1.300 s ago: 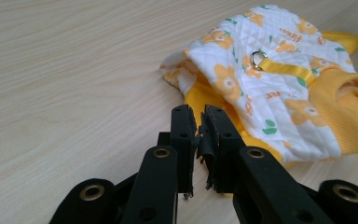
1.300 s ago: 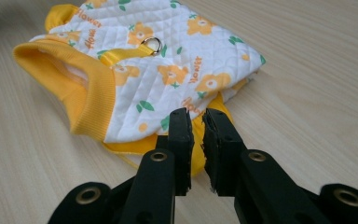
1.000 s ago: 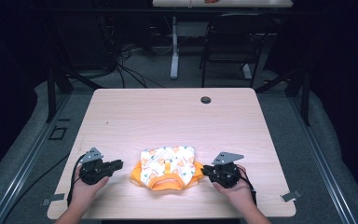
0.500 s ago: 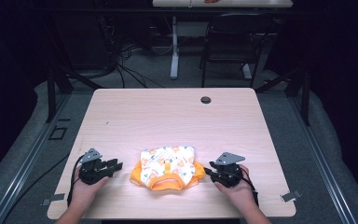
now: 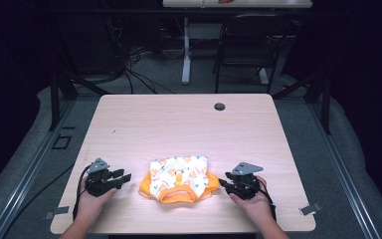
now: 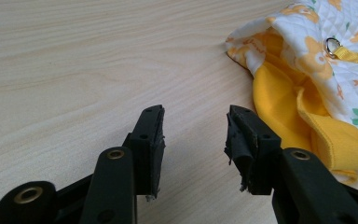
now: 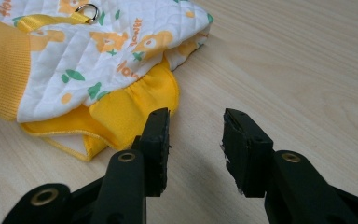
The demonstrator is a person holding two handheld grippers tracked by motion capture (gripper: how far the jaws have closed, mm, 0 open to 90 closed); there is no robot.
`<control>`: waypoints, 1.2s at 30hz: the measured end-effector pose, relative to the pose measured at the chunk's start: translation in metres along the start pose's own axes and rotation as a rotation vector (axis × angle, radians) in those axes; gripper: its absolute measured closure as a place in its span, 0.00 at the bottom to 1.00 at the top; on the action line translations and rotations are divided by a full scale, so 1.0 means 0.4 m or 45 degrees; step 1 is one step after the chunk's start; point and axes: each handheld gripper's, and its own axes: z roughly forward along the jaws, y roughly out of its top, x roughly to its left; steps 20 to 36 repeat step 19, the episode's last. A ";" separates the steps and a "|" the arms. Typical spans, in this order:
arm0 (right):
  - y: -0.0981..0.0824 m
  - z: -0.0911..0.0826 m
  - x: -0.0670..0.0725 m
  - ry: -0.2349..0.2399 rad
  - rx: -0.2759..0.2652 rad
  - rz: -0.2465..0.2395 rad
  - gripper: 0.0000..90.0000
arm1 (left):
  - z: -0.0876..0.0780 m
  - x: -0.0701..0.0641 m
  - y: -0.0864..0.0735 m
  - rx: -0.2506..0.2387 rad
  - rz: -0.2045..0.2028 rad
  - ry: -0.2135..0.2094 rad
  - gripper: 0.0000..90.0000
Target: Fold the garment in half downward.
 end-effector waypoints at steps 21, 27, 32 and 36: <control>-0.005 0.014 0.000 -0.006 -0.003 0.010 0.65 | -0.003 -0.004 0.003 -0.003 0.028 0.024 0.59; -0.005 0.014 0.000 -0.006 -0.003 0.010 0.65 | -0.003 -0.004 0.003 -0.003 0.028 0.024 0.59; -0.005 0.014 0.000 -0.006 -0.003 0.010 0.65 | -0.003 -0.004 0.003 -0.003 0.028 0.024 0.59; -0.005 0.014 0.000 -0.006 -0.003 0.010 0.65 | -0.003 -0.004 0.003 -0.003 0.028 0.024 0.59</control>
